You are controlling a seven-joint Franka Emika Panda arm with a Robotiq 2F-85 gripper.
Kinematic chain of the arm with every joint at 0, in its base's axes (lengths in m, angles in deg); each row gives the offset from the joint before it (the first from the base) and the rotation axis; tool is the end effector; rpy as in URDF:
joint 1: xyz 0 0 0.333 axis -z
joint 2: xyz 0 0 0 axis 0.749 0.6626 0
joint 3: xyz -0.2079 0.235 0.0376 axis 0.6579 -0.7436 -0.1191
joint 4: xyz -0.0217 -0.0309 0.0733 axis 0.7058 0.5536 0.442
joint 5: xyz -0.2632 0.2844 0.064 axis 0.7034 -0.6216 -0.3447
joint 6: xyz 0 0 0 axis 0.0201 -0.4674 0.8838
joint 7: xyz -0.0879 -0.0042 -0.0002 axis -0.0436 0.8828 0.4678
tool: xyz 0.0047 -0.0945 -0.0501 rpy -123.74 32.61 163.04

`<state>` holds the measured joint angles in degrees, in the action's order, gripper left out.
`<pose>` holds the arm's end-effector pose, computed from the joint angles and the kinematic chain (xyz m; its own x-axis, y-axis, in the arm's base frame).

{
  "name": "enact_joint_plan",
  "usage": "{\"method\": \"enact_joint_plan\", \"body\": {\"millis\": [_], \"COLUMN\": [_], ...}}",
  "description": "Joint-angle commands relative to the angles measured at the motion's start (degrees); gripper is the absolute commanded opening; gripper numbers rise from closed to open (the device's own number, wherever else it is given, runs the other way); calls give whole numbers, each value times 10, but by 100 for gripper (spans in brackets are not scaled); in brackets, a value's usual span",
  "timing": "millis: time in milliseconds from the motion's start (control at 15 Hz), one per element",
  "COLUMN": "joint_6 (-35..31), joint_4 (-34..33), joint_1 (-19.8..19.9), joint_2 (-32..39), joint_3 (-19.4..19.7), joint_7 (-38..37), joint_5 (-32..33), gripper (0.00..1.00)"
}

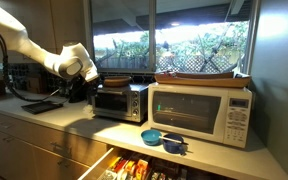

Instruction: Open the microwave door of the grey microwave

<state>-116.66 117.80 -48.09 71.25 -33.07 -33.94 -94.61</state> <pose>0.5199 0.0496 0.5015 0.2430 -0.9695 0.0307 -0.7548 -0.2089 -0.6218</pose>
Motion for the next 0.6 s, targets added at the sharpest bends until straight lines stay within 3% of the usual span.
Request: {"method": "enact_joint_plan", "body": {"millis": [0,533], "joint_6": [-7,-25], "joint_4": [-3,-42], "joint_1": [17,31], "joint_2": [19,73], "joint_3": [-10,-12], "joint_7": [-30,-51], "joint_5": [50,134], "gripper": [100,100]}}
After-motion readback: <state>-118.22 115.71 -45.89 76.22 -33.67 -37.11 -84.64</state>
